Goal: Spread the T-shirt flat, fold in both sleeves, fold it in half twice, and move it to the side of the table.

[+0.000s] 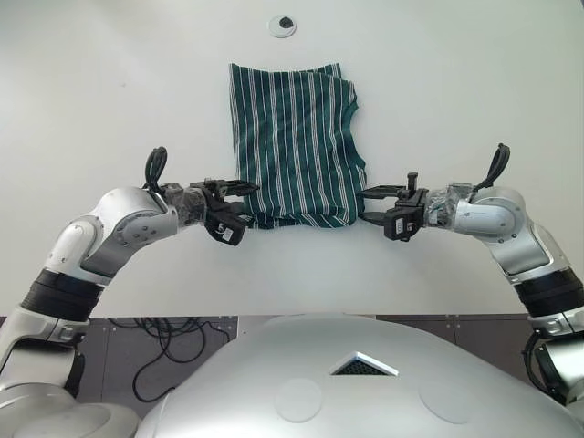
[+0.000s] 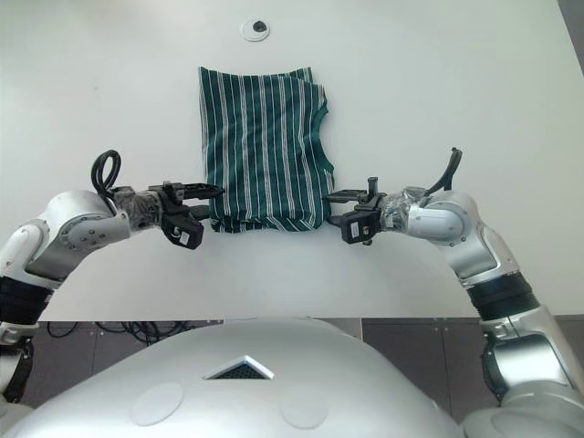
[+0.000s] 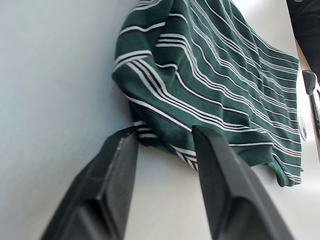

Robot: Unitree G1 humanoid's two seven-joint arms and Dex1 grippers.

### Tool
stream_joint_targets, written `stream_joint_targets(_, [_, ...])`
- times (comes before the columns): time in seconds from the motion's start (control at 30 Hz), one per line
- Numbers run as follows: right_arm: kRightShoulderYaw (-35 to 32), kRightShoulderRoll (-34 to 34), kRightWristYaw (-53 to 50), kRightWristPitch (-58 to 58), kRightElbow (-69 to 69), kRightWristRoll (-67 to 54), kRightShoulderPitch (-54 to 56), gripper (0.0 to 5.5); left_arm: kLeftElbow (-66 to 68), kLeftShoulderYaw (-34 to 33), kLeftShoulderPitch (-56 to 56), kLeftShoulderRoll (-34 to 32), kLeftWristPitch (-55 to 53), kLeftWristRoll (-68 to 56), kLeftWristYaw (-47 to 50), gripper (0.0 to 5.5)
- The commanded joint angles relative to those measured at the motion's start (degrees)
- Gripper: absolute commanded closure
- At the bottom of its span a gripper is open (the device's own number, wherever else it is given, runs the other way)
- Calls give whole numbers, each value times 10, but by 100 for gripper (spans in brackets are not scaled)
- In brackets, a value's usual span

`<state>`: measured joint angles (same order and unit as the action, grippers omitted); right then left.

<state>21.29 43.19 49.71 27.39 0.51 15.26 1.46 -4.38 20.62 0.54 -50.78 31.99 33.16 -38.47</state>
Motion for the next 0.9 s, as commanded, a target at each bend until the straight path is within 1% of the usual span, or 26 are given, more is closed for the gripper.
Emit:
stream_joint_targets(0.03, [20,0,9,-5,-12,16,-3,431,37,46,-9,2,4,62,-13,427])
stream_joint_targets(0.07, [21,0,11,-8,-13,14,-3,442,42,48,-6,4,7,57,-13,436])
stream_joint_targets(0.13, [24,0,18,-20,-13,3,-2,490,50,51,-4,7,5,38,-17,485])
stream_joint_targets(0.2, [26,0,36,-51,-3,-21,-5,516,47,49,-5,5,-3,9,-33,508])
stream_joint_targets(0.23, [25,4,58,-90,16,-52,-14,538,42,44,-6,1,-11,-12,-45,530])
stream_joint_targets(0.3, [15,14,101,-199,72,-138,-36,548,21,35,-19,-11,-37,-67,-78,544])
stream_joint_targets(0.4, [-17,34,136,-360,173,-273,-60,549,-47,14,-64,-43,-96,-181,-135,545])
stream_joint_targets(0.47, [-45,24,130,-446,204,-336,-58,549,-89,0,-86,-56,-144,-243,-163,546])
stream_joint_targets(0.57, [-87,-5,96,-541,215,-413,-39,549,-120,-47,-70,-41,-247,-328,-171,546])
stream_joint_targets(0.67, [-127,-48,53,-608,180,-471,8,549,-86,-95,2,-7,-344,-374,-151,546])
stream_joint_targets(0.77, [-145,-104,9,-640,120,-491,72,549,-48,-118,49,29,-406,-407,-136,546])
stream_joint_targets(0.83, [-160,-155,-29,-654,73,-501,119,549,-23,-128,76,65,-444,-422,-113,546])
stream_joint_targets(0.9, [-173,-191,-56,-659,35,-506,149,549,4,-133,106,98,-472,-427,-89,546])
